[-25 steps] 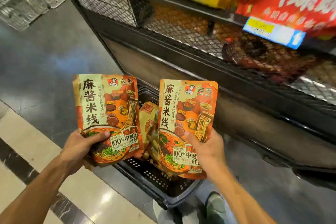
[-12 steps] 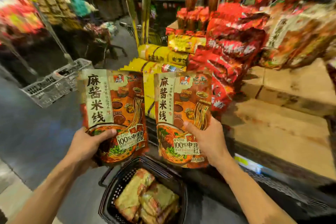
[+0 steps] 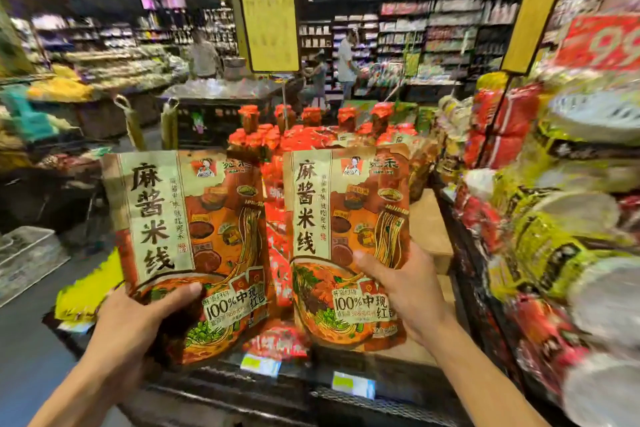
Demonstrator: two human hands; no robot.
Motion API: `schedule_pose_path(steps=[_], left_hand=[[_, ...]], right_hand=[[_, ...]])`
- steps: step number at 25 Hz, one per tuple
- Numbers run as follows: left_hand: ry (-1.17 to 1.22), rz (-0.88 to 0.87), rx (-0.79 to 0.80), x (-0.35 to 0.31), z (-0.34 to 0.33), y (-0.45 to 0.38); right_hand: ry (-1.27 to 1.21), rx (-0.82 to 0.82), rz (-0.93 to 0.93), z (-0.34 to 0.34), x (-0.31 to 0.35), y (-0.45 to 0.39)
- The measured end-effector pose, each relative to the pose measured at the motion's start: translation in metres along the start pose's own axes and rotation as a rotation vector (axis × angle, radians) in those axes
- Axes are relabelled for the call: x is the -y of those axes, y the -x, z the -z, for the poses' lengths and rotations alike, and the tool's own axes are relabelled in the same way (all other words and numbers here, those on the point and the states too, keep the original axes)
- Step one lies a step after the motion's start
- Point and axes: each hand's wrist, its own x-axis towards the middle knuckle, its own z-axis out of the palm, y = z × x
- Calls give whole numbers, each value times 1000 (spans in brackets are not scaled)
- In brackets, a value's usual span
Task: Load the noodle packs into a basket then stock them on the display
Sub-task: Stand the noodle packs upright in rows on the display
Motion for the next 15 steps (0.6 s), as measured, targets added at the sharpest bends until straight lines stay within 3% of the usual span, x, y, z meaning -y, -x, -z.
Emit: schedule_pose_path(steps=[6, 15], left_hand=[[23, 77, 247, 17, -91, -34], [102, 233, 485, 46, -192, -112]], right_hand=[[28, -207, 21, 72, 7, -1], [-15, -475, -30, 132, -16, -53]])
